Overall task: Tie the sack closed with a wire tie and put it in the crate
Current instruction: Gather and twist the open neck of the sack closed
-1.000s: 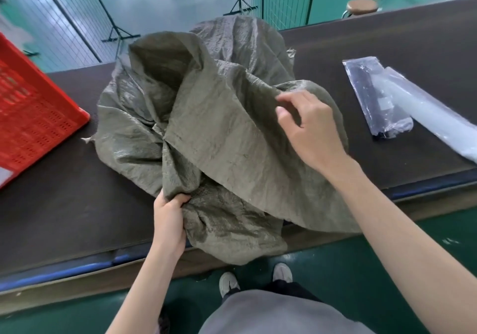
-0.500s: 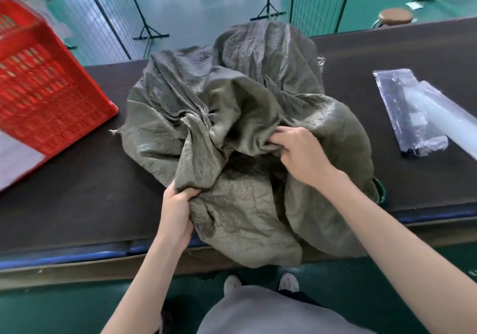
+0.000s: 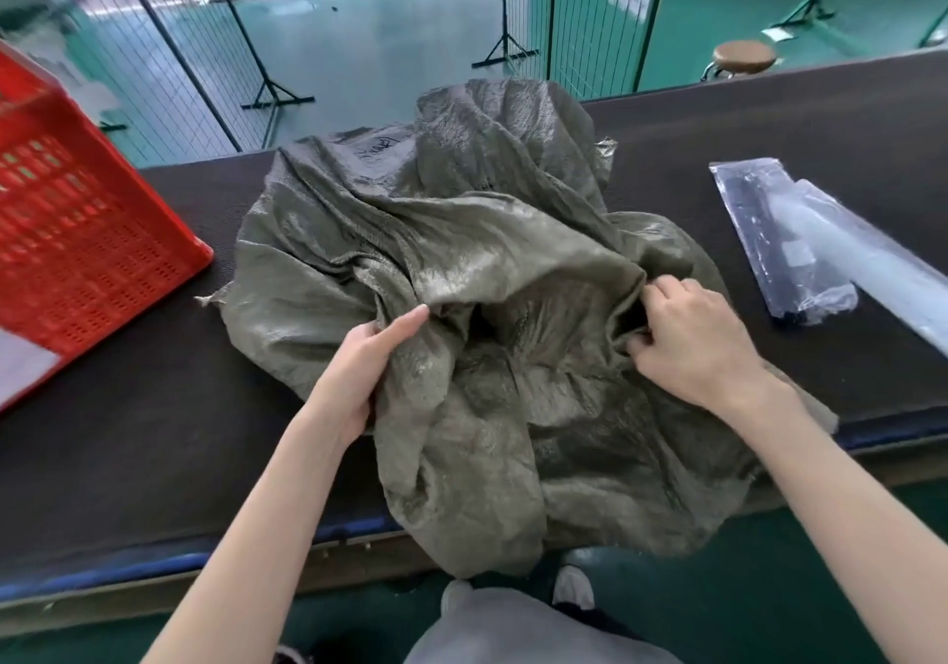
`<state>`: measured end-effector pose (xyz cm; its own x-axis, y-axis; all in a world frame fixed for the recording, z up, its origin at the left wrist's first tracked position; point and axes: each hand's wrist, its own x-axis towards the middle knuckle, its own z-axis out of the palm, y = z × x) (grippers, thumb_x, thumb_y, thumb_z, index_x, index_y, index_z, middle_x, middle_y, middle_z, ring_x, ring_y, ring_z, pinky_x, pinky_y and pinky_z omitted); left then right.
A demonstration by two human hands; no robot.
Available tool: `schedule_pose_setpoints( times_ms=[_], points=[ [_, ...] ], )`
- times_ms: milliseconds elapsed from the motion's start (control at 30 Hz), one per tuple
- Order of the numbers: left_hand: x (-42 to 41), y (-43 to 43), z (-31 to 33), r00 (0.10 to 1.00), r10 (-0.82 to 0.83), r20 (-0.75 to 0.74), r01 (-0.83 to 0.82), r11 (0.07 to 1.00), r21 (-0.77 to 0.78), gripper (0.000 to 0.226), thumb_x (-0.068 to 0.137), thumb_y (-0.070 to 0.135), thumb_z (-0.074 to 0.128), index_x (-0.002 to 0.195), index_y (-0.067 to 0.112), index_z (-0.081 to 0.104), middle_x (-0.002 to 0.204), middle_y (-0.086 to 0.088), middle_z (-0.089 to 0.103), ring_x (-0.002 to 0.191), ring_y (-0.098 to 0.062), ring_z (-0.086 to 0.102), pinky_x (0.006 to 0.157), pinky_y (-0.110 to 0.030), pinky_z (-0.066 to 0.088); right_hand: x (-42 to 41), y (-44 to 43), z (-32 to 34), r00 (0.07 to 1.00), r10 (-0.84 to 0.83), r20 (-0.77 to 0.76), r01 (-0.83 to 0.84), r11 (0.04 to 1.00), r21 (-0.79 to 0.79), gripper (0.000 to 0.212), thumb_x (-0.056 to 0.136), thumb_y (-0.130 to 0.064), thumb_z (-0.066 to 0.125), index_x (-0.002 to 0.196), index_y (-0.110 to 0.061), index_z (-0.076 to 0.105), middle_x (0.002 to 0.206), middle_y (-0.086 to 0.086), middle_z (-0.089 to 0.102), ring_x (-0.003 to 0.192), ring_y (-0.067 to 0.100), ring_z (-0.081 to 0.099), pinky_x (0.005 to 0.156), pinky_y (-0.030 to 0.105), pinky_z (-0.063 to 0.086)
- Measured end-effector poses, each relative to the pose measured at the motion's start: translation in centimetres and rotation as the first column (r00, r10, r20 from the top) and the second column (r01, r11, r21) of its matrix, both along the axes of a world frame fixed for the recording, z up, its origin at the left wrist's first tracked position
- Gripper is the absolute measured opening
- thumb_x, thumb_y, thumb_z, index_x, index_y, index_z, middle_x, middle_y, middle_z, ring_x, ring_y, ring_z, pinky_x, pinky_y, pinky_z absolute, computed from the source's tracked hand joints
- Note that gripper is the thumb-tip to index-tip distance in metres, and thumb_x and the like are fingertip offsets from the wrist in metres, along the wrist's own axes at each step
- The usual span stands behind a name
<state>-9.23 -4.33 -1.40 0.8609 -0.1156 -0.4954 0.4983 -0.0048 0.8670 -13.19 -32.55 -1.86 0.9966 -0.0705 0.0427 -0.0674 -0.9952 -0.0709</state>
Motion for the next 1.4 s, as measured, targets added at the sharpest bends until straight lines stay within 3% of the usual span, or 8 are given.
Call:
schedule_pose_setpoints(
  times_ms=[200,400,600,733,900,1100,1167,1400],
  points=[
    [0.0,-0.2,-0.9,0.999,0.044,-0.001,-0.044,0.999,-0.003,0.019,0.085,0.002,0.059,0.102,0.005,0.067,0.087,-0.014,0.073,0.079,-0.027,0.069,0.076,-0.038,0.057,-1.3,4.7,3.2,0.961,0.004,0.276,-0.11,0.922,0.372,0.076,0.07,-0.021,0.059,0.138,-0.002,0.033,0.137,0.017,0.044,0.122,0.034,0.042,0.105,0.043,0.036],
    [-1.2,1.3,-1.3,0.991,0.061,0.119,-0.062,0.998,0.009,0.041,0.077,-0.022,0.035,0.091,0.005,0.063,0.075,-0.007,0.073,0.071,-0.02,0.069,0.058,-0.027,0.057,-1.8,8.6,3.5,0.867,0.114,0.485,-0.309,0.887,0.344,0.072,0.07,-0.003,0.059,0.136,-0.019,0.037,0.143,0.018,0.036,0.123,0.032,0.039,0.103,0.043,0.036],
    [-1.9,2.8,-0.8,0.983,0.163,0.083,-0.144,0.969,-0.199,0.038,0.094,0.007,0.039,0.071,0.011,0.07,0.066,-0.003,0.072,0.062,-0.013,0.069,0.056,-0.022,0.054,0.7,7.5,0.5,0.897,0.209,0.389,-0.316,0.919,0.235,0.016,0.068,0.001,0.058,0.078,-0.007,0.067,0.119,0.017,0.061,0.099,0.039,0.058,0.082,0.041,0.049],
    [-1.8,4.4,-0.9,0.992,0.124,0.002,-0.119,0.96,-0.254,0.058,0.096,0.026,0.037,0.053,0.018,0.074,0.062,-0.001,0.072,0.057,-0.012,0.068,0.049,-0.017,0.051,3.0,4.7,-0.1,0.941,0.036,0.337,-0.176,0.902,0.394,0.02,0.069,-0.001,0.044,0.068,-0.003,0.064,0.087,0.015,0.06,0.074,0.037,0.058,0.062,0.037,0.045],
    [-1.2,6.7,-1.7,0.975,0.189,0.116,-0.182,0.981,-0.071,0.023,0.094,0.01,0.05,0.081,0.008,0.068,0.067,-0.005,0.073,0.061,-0.016,0.069,0.052,-0.021,0.055,3.3,0.9,1.2,0.948,-0.124,0.293,-0.079,0.8,0.595,0.021,0.055,-0.003,0.034,0.046,-0.014,0.05,0.058,0.011,0.051,0.061,0.03,0.048,0.057,0.026,0.032],
    [-0.3,7.6,-2.2,0.972,0.182,0.147,-0.176,0.983,-0.057,0.015,0.088,0.001,0.056,0.097,0.005,0.067,0.082,-0.007,0.076,0.071,-0.017,0.071,0.064,-0.028,0.059,2.4,-3.6,-1.0,0.976,-0.11,-0.187,0.182,0.882,0.434,0.028,0.05,-0.011,0.036,0.034,-0.027,0.053,0.069,0.01,0.06,0.075,0.027,0.054,0.065,0.015,0.044],
    [-0.1,7.4,-2.1,0.982,0.155,0.105,-0.143,0.984,-0.109,0.015,0.087,0.006,0.058,0.099,0.006,0.067,0.084,-0.008,0.075,0.071,-0.018,0.072,0.062,-0.028,0.059,1.4,-4.9,-1.6,0.938,-0.194,-0.288,0.287,0.901,0.326,0.032,0.064,-0.008,0.045,0.047,-0.028,0.063,0.09,0.018,0.067,0.089,0.036,0.06,0.082,0.032,0.052],
    [0.0,4.6,-1.5,0.999,-0.033,0.009,0.034,0.989,-0.142,0.021,0.078,0.023,0.065,0.083,0.004,0.073,0.073,-0.012,0.074,0.06,-0.019,0.071,0.055,-0.026,0.058,-1.2,-2.2,-0.8,0.978,-0.209,0.021,0.208,0.977,0.04,0.025,0.075,-0.017,0.056,0.094,-0.008,0.068,0.117,0.017,0.059,0.105,0.039,0.053,0.089,0.047,0.042]
  ],
)
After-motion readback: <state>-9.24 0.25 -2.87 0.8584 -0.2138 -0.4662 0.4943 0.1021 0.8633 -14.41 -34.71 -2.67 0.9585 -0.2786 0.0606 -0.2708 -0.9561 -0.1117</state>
